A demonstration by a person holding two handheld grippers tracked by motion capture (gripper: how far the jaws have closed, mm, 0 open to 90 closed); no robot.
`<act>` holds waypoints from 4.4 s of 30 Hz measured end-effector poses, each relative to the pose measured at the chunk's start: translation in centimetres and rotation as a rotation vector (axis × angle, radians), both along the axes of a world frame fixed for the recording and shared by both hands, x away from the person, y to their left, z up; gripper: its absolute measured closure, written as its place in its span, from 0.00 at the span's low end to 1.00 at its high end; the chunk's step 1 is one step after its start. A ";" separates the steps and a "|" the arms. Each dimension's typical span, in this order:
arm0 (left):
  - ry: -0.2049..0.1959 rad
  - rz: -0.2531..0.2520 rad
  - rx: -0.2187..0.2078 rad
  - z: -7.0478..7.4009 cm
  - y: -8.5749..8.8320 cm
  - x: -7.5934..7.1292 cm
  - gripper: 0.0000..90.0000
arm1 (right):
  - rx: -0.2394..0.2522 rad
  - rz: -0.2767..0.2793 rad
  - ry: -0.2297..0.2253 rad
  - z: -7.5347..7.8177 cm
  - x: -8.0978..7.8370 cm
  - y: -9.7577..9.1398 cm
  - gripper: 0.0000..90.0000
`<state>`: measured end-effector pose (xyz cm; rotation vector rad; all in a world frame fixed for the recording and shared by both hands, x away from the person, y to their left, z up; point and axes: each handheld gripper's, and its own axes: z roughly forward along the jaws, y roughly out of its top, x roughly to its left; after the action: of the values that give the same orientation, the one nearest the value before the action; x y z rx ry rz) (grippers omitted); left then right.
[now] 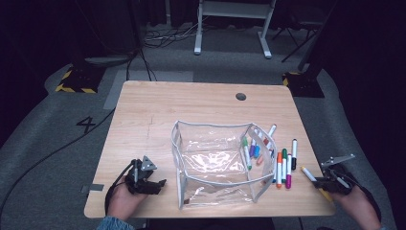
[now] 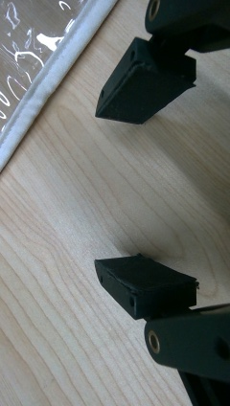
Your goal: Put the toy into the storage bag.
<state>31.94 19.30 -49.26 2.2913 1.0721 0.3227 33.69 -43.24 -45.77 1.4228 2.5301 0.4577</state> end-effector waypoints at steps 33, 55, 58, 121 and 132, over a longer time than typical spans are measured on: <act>-0.095 -0.028 -0.074 -1.3 0.7 0.2 0.15 | 0.176 0.262 -0.207 12.6 1.3 4.6 0.85; -0.098 0.011 -0.070 -1.3 0.7 0.1 0.16 | 0.198 0.611 -0.224 20.6 1.6 17.4 0.85; -0.097 0.008 -0.070 -1.3 0.7 0.1 0.16 | 0.185 0.663 -0.209 20.9 1.4 19.7 0.85; -0.065 0.007 -0.049 -1.4 0.3 0.4 0.00 | -0.291 1.004 0.355 6.0 2.4 36.7 0.85; -0.069 0.005 -0.049 -1.4 0.3 0.4 0.00 | -0.333 1.024 0.384 5.2 1.8 37.1 0.83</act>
<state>32.33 19.59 -50.67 2.2177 1.0403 0.3709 35.52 -6.14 -40.53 0.0075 3.2781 -0.1420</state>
